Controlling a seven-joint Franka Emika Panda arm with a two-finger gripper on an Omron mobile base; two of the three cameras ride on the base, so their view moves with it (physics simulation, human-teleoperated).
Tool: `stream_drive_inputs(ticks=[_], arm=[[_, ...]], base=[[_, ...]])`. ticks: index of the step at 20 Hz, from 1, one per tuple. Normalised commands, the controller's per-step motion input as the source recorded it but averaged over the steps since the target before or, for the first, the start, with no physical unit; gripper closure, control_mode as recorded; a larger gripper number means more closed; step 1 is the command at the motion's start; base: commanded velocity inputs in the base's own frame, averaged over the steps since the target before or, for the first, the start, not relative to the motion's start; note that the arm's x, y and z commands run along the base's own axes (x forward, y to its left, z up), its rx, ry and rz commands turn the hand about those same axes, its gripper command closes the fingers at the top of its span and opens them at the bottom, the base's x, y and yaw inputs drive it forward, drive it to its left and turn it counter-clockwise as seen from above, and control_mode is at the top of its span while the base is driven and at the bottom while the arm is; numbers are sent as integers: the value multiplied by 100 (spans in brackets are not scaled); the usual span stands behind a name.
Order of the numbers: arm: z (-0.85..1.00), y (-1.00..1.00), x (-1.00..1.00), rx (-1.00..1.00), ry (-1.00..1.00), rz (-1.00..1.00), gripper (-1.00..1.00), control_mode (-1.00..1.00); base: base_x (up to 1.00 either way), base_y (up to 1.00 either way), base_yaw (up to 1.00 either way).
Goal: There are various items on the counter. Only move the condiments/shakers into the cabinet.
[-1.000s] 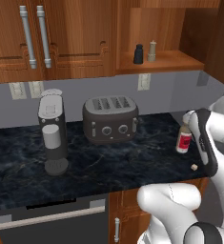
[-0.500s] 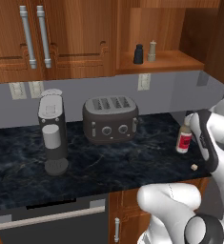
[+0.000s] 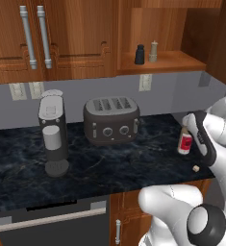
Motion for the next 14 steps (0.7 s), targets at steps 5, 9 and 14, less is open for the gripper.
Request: stream_drive_inputs(ticks=[5, 9, 14], arm=[[-5, 0, 26, 0, 0, 0, -100, -100], [-7, -8, 15, 0, 0, 0, -100, -100], [-21, -16, 7, 0, 0, 0, -100, -100]], base=[[0, 0, 0], [0, 0, 0], [0, 0, 0]])
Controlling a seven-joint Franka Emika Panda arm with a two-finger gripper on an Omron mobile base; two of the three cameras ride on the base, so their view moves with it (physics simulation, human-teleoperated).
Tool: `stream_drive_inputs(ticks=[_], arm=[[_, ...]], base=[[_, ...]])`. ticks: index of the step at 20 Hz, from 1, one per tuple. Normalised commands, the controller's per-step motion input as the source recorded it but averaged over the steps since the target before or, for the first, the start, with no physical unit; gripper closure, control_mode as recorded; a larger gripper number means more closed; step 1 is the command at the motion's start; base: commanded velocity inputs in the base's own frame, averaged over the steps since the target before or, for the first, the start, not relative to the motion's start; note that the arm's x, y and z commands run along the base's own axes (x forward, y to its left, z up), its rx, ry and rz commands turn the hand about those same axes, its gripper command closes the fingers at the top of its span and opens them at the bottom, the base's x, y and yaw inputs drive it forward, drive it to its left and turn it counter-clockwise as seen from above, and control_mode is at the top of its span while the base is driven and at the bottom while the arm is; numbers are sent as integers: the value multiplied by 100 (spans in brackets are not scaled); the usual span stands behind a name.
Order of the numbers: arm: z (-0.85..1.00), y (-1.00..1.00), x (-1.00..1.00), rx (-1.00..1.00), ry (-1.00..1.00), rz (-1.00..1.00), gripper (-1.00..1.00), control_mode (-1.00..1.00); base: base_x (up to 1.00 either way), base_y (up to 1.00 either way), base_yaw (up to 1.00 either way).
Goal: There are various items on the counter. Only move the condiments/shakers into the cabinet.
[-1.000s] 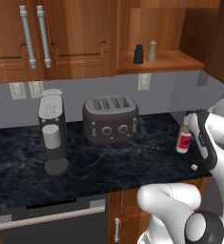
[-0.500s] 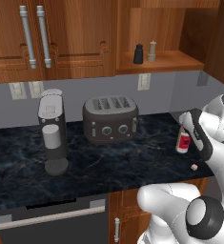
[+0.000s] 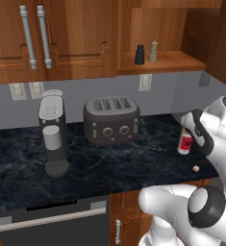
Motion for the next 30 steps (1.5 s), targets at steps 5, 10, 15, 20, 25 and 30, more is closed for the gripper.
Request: stream_drive_inputs(ticks=[5, 10, 15, 20, 25, 30], arm=[[-14, -16, 8, 0, 0, 0, -100, -100], [-10, -3, 12, 0, 0, 0, -100, -100], [-6, 0, 19, 0, 0, 0, -100, -100], [0, 0, 14, 0, 0, 0, -100, -100], [0, 0, 15, 0, 0, 0, -100, -100], [-2, 0, 19, -1, 0, 0, -100, -100]], base=[[0, 0, 0], [0, 0, 0], [0, 0, 0], [0, 0, 0], [0, 0, 0], [0, 0, 0]])
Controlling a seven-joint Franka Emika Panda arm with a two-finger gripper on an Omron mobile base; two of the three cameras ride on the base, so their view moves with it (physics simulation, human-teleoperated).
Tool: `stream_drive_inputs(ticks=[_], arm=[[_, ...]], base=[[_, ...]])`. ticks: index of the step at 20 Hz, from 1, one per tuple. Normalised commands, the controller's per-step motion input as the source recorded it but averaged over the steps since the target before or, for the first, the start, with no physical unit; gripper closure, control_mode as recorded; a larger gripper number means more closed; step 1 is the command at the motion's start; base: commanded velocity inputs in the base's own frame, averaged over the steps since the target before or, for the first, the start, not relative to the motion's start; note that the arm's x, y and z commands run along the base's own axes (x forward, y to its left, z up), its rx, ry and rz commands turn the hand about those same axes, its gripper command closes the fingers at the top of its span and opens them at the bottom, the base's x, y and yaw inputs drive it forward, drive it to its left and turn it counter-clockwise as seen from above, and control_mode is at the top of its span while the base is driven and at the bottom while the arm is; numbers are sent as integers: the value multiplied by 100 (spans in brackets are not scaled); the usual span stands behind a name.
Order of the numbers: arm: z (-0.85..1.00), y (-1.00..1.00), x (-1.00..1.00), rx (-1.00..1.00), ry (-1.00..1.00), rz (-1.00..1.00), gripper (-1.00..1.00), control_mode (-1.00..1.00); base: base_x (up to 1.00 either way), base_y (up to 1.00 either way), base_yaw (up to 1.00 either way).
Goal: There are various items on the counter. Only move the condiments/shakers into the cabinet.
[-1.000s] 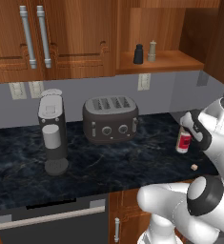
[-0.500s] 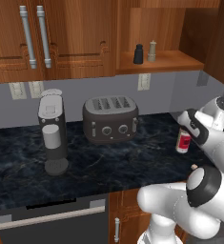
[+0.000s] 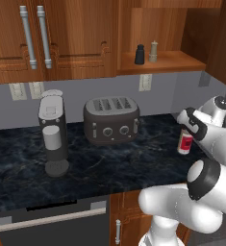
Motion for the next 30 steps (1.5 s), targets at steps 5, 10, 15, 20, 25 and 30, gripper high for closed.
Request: stream_drive_inputs(ticks=[5, 10, 15, 20, 25, 30], arm=[[-4, 0, 21, -3, 0, 0, -100, -100], [-10, -1, 18, -3, 0, 0, -100, -100], [-11, -7, 6, -2, 0, 0, -100, -100], [-7, -9, 7, -3, -1, 0, -100, -100], [-1, -6, 2, -1, -1, 0, -100, -100], [0, 0, 0, 0, 0, 0, 100, -100]], base=[[0, 0, 0], [0, 0, 0], [0, 0, 0], [0, 0, 0], [0, 0, 0], [0, 0, 0]])
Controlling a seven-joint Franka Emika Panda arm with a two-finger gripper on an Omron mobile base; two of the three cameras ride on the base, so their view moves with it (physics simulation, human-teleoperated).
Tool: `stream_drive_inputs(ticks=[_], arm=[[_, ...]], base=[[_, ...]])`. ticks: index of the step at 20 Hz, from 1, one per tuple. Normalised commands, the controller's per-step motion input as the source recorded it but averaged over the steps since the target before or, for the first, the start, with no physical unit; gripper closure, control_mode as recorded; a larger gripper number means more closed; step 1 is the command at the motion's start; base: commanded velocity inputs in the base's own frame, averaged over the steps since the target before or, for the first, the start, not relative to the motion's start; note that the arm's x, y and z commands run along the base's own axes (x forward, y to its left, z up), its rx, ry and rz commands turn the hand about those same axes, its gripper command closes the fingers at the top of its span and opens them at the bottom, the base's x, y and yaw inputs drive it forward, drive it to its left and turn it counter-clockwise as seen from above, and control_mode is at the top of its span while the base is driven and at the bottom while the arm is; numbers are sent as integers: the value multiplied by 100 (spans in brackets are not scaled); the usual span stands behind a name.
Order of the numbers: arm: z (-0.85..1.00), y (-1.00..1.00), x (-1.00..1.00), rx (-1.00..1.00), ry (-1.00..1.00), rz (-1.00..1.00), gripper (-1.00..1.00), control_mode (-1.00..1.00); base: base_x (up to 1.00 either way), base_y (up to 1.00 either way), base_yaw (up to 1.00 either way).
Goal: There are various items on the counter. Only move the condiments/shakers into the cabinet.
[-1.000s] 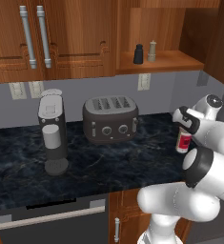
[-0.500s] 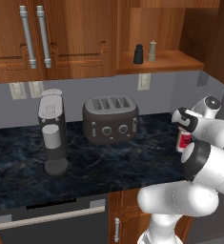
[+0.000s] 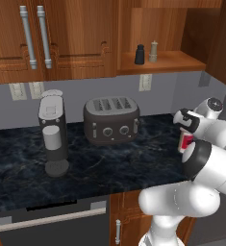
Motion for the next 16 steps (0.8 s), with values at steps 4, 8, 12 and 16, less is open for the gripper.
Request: stream_drive_inputs(ticks=[4, 8, 12, 16], arm=[[0, 0, 0, 0, 0, 0, 100, -100], [0, 0, 0, 0, 0, 0, 100, -100], [10, 0, -2, 0, -5, 0, 100, -100], [80, 4, -6, -2, -15, 0, 100, -100]], base=[[0, 0, 0], [0, 0, 0], [0, 0, 0], [0, 0, 0]])
